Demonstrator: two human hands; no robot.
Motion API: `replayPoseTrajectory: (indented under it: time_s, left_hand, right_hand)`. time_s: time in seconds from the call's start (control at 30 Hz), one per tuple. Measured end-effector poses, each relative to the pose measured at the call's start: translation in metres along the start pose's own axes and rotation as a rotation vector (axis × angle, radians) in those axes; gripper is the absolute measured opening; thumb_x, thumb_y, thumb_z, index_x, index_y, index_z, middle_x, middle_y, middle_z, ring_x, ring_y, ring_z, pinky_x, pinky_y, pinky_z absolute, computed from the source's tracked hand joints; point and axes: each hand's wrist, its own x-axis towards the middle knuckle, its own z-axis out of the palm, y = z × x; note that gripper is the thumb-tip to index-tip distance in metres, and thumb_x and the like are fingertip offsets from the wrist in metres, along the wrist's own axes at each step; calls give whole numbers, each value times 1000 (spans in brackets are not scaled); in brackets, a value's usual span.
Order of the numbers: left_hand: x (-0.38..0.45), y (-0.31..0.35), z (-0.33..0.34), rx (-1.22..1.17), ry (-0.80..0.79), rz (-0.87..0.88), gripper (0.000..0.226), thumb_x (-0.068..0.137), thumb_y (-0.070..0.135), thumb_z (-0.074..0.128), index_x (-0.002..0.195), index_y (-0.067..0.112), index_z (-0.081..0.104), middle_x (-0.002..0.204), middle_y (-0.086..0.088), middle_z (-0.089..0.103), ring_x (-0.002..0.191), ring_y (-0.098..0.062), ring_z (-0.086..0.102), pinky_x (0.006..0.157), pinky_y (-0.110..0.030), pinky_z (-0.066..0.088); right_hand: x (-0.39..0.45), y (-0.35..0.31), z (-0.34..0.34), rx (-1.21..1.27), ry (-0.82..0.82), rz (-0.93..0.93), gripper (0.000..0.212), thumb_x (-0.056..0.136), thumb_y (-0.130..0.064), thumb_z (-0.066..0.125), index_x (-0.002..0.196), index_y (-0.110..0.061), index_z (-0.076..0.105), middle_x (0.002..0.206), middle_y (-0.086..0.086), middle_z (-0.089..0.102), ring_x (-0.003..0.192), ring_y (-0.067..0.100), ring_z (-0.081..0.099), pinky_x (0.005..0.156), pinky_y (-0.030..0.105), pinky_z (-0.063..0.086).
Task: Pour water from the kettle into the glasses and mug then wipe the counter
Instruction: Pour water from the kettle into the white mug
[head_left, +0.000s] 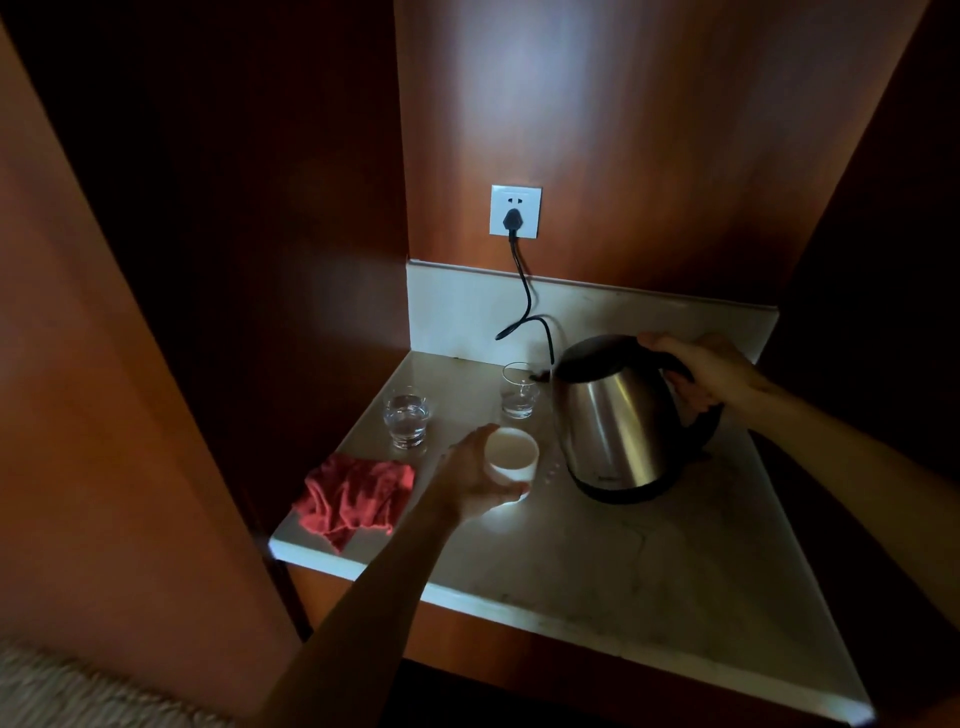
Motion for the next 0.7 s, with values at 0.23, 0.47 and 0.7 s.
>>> replayPoseTrajectory:
  time_s: [0.23, 0.47, 0.7]
  left_hand:
    - [-1, 0, -2, 9, -6, 4, 84, 55, 38, 94, 128, 27, 54, 111, 9, 66, 97, -7, 63, 89, -22, 52]
    - [1, 2, -3, 45, 0, 15, 89, 55, 40, 92, 133, 26, 52, 120, 5, 65, 104, -11, 63, 94, -28, 51]
    - [2, 0, -1, 60, -14, 7, 90, 52, 46, 91, 131, 30, 51, 118, 6, 66, 103, -11, 63, 94, -31, 52]
  right_hand:
    - [-4, -8, 0, -249, -104, -46, 65, 87, -51, 72, 37, -14, 50, 37, 7, 40, 30, 19, 33, 40, 24, 26]
    - [4, -8, 1, -401, -183, -13, 58, 82, -54, 75, 51, -8, 58, 44, 8, 45, 32, 18, 35, 37, 21, 27]
    - [8, -7, 6, -485, -201, 7, 60, 79, -58, 77, 52, -9, 57, 46, 9, 46, 35, 21, 37, 40, 24, 29]
